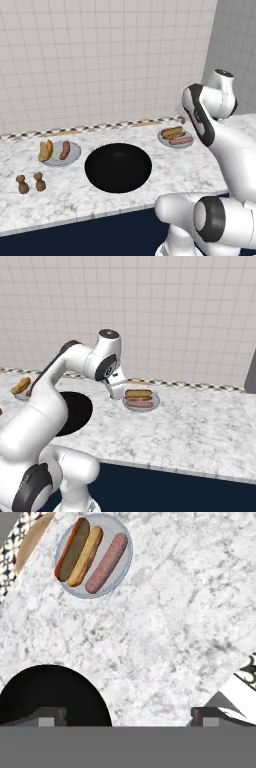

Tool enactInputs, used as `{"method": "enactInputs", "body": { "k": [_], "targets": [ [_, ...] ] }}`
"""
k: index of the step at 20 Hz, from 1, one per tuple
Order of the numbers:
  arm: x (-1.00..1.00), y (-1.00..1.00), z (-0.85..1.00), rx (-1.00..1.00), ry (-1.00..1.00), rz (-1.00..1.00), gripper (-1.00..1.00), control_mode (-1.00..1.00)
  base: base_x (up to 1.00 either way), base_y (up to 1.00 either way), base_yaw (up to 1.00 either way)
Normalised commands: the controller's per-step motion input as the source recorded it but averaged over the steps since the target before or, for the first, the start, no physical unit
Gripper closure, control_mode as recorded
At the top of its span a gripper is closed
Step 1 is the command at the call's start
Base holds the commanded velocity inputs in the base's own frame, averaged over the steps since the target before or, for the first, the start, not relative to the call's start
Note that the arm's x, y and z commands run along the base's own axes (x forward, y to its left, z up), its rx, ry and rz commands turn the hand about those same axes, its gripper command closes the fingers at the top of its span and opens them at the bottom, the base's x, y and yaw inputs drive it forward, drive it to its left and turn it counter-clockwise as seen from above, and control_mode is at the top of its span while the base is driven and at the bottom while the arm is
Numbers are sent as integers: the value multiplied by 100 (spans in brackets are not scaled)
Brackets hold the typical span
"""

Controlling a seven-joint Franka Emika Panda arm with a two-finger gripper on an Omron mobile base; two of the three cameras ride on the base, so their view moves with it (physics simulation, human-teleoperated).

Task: Place one bun and one sausage from the bowl on each plate.

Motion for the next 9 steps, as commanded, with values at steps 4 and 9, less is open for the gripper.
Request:
{"method": "enactInputs", "body": {
  "k": [4,9],
  "targets": [
    [-100,15,52,-36,-16,39,-100,-100,0,0,0],
    [-100,9,27,-41,-43,24,-100,-100,0,0,0]
  ]
}}
